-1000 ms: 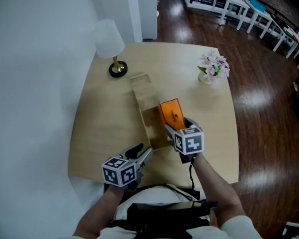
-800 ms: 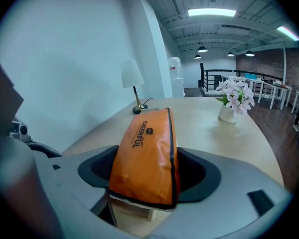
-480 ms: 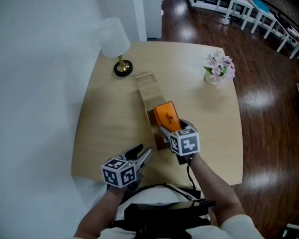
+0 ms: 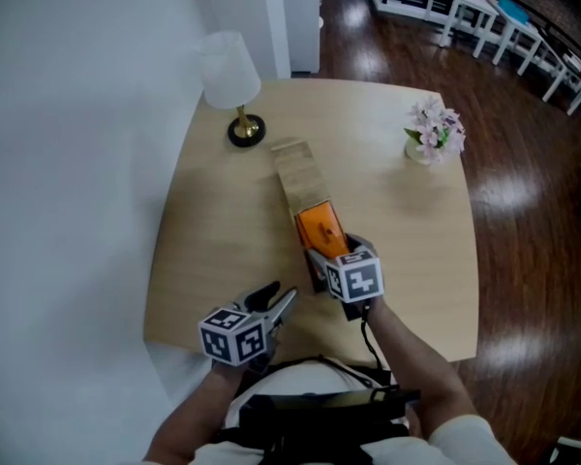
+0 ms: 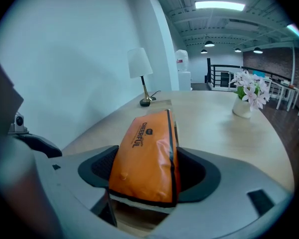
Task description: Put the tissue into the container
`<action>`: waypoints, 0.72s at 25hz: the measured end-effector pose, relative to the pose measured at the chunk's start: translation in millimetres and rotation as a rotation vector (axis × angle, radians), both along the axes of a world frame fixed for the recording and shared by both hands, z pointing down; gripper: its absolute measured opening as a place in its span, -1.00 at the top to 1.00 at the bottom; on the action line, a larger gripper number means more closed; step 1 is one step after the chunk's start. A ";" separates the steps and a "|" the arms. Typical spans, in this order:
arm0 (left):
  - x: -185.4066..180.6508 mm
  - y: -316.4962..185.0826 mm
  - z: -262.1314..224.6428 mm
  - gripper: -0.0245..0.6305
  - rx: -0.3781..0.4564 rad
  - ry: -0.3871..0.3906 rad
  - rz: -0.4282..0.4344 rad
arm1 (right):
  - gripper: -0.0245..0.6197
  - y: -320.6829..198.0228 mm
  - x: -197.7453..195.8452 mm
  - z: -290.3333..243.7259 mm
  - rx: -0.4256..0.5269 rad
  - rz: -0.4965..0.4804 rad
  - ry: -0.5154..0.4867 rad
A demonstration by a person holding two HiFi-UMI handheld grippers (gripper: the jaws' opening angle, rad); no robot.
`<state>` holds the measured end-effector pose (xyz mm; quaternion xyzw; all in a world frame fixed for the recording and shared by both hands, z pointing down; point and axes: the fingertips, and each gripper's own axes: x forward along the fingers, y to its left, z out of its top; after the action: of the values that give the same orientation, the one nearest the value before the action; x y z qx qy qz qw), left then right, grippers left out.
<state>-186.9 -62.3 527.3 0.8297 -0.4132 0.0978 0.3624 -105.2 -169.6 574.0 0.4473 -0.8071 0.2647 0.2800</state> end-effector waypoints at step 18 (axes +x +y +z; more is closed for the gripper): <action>-5.5 1.1 2.0 0.33 -0.009 -0.004 -0.004 | -0.24 1.7 -11.0 35.7 -0.096 0.037 0.053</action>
<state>-192.4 -61.2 529.2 0.8271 -0.4152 0.1006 0.3653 -116.2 -167.8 609.7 0.4551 -0.7774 0.2962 0.3175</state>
